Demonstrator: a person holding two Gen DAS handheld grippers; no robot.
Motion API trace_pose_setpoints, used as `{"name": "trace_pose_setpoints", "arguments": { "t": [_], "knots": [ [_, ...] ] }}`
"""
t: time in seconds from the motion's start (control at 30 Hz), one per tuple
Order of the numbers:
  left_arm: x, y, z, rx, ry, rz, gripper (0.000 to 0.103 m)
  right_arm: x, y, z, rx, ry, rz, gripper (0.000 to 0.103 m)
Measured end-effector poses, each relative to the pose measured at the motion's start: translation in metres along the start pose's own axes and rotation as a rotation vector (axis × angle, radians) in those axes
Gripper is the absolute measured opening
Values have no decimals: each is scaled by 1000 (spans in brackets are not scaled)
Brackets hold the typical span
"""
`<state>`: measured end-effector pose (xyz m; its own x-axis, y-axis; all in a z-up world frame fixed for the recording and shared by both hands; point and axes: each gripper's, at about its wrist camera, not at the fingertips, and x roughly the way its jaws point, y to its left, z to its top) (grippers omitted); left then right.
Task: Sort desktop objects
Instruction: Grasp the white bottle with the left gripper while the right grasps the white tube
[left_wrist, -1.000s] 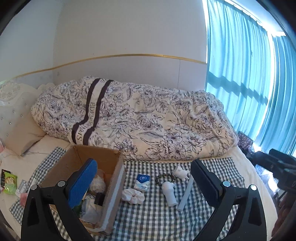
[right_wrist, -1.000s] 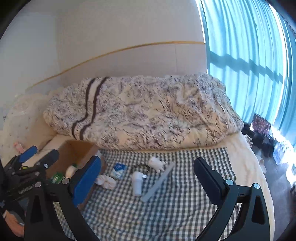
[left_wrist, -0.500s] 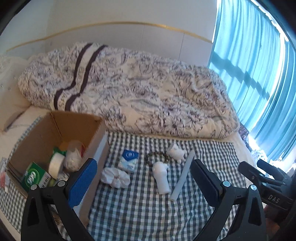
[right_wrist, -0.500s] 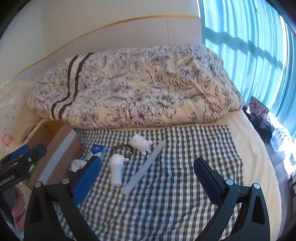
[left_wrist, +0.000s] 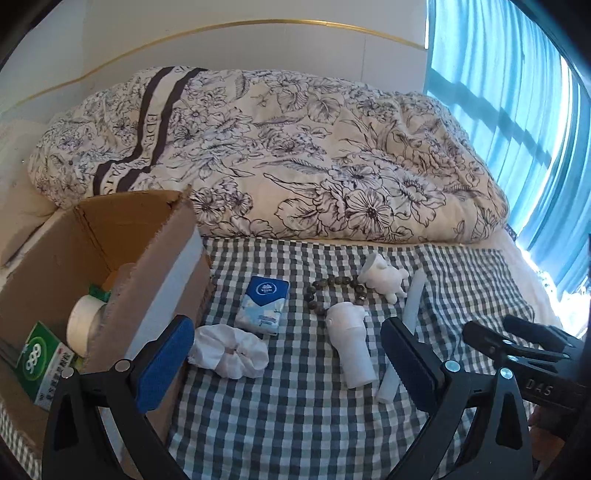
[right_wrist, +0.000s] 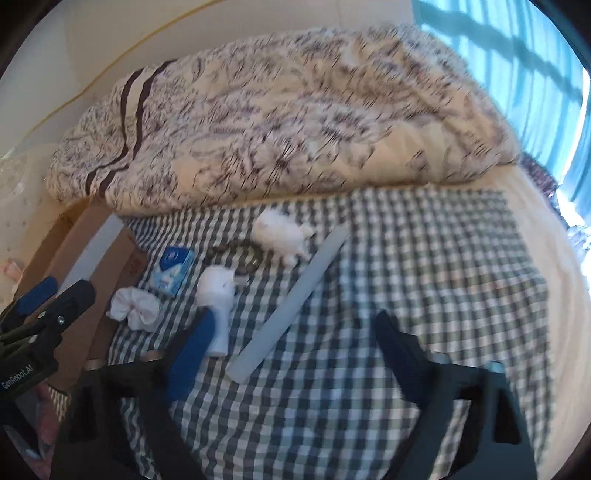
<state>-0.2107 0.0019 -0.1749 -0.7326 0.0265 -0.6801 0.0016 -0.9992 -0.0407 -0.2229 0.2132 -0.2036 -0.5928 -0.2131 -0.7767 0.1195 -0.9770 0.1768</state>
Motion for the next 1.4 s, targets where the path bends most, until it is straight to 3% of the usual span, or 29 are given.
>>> {"name": "trace_pose_setpoints", "arguments": {
  "t": [0.03, 0.07, 0.5, 0.7, 0.77, 0.83, 1.0, 1.23, 1.4],
  "knots": [
    [5, -1, -2, 4, -3, -2, 103, 9, 1, -2, -3, 21, 15, 46],
    [10, -2, -5, 6, -3, -5, 103, 18, 1, -4, -5, 41, 24, 43],
    [74, -16, -23, 78, 106, 1, 103, 83, 7, -7, -21, 116, 20, 43],
    [94, -17, -29, 88, 138, -1, 103, 106, 7, -12, -24, 147, -12, 36],
    [100, -17, -30, 81, 151, -6, 103, 107, 9, -13, -33, 136, -17, 36],
    [104, -19, -32, 78, 154, -14, 103, 105, 10, -14, -43, 125, -11, 23],
    [113, -27, -30, 84, 159, -29, 103, 98, 5, -14, -48, 98, -6, 14],
    [132, -45, -26, 72, 189, -97, 103, 77, -16, -13, -15, 45, -43, 13],
    [154, -52, -27, 46, 246, -70, 103, 62, -33, -10, 13, 22, -47, 13]
  ]
}}
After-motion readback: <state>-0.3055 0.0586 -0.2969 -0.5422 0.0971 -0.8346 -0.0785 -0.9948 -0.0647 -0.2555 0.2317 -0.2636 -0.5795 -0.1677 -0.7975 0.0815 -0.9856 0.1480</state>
